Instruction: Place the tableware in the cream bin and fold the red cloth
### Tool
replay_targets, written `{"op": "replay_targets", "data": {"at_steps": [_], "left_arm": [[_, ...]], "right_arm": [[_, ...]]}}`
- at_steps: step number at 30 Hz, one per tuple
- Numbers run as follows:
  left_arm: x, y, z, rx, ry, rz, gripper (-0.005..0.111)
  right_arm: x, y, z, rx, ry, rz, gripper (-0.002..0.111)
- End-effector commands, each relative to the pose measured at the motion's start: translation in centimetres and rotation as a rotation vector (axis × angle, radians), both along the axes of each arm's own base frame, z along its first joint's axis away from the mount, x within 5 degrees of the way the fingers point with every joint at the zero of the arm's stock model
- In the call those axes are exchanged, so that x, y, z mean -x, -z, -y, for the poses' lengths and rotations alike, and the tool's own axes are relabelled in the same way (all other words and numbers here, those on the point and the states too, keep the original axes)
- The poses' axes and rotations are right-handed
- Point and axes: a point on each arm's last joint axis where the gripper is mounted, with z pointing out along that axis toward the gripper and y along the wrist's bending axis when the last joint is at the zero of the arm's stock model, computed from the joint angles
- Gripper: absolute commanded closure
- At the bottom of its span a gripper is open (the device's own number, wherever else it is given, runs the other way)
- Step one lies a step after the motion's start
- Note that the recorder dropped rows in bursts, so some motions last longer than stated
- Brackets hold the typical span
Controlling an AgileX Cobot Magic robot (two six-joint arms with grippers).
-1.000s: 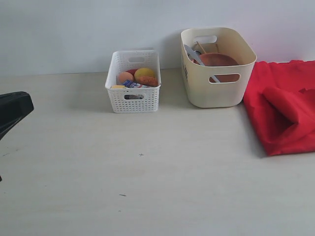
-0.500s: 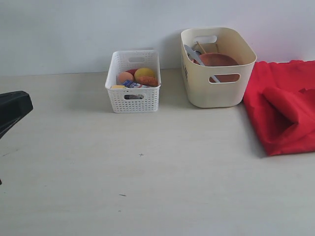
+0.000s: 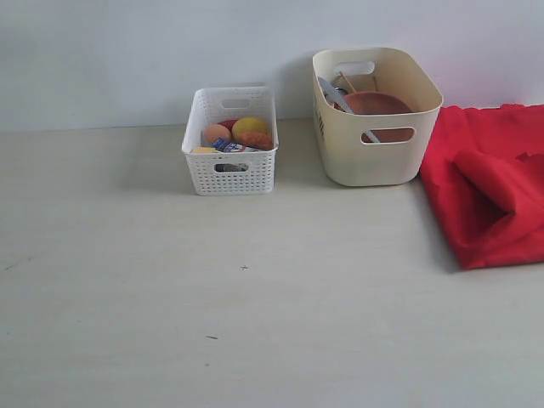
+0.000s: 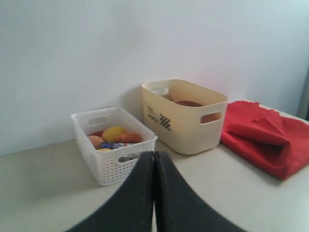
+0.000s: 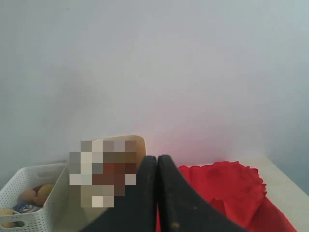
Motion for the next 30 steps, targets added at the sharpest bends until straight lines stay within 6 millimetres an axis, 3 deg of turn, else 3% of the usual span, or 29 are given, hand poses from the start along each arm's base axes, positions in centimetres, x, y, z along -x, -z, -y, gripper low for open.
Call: {"op": "replay_targets", "data": {"at_steps": [1, 10, 17, 30], "left_arm": [[0.9, 1.4, -1.6, 0.022, -0.096, 0.04, 0.107], [3.0, 3.9, -4.0, 0.042, -0.303, 0.022, 0.107], [3.2, 5.0, -5.0, -0.016, -0.466, -0.069, 0.107], [3.4, 6.0, -5.3, -0.119, -0.509, -0.16, 0.107]], "right_arm": [[0.1, 0.1, 0.0, 0.003, -0.002, 0.004, 0.108], [0.1, 0.1, 0.0, 0.001, -0.003, 0.004, 0.108], [0.1, 0.1, 0.0, 0.001, -0.003, 0.004, 0.108], [0.1, 0.1, 0.0, 0.002, -0.002, 0.004, 0.108]]}}
